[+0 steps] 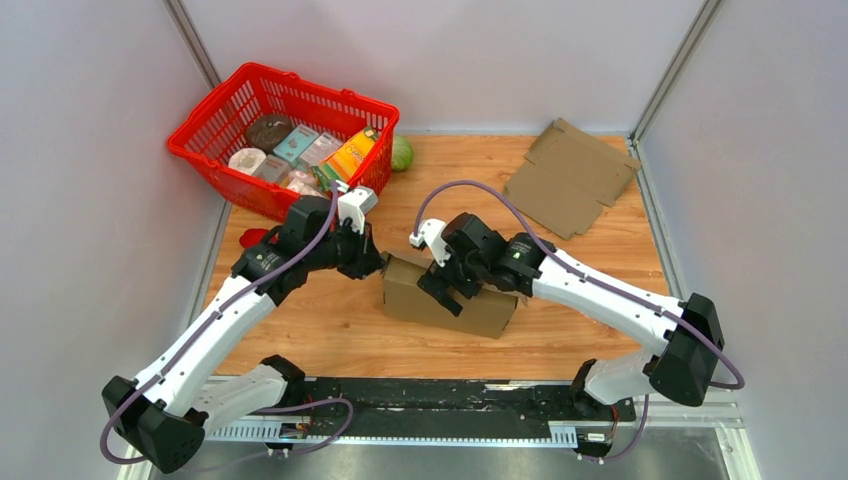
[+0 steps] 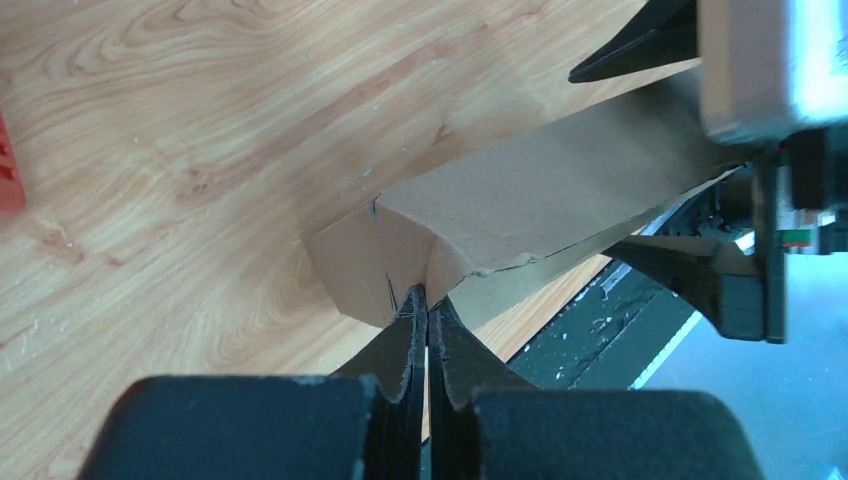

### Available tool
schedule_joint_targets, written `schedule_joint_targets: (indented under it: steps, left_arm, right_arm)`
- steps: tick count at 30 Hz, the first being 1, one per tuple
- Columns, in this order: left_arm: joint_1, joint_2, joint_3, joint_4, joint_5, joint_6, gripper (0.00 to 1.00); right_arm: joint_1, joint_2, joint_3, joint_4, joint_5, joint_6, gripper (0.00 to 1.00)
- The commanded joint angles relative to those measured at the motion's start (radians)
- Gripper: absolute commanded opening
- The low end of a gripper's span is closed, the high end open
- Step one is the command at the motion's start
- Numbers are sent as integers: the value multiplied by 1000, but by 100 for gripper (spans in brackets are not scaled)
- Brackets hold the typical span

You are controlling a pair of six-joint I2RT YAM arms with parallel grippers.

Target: Fold the paper box

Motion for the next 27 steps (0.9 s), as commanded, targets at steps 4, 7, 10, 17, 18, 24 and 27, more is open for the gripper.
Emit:
schedule_joint_targets:
  steps: [4,7,10,17,18,24,27]
  left_arm:
    - [-7,-22,-1,15,31,-51,0]
    - [-7,-30,-4,15,31,-48,0]
    - [-8,-36,-5,15,30,-48,0]
    - [-8,-41,-10,3,27,-45,0]
    - [-8,-42,-10,1,27,-44,0]
    - [-8,-44,-14,1,25,-42,0]
    - [-8,-45,-14,1,27,-44,0]
  right_arm:
    - [-1,-100,37,83,-21,209,100]
    - [-4,-109,46,88,-13,222,100]
    - [-2,-101,56,94,-13,230,100]
    - [-4,-95,66,113,45,247,100]
    - [-4,-91,74,108,48,252,100]
    - [-5,-78,85,91,65,298,100]
    - [-12,-69,91,86,68,312,100]
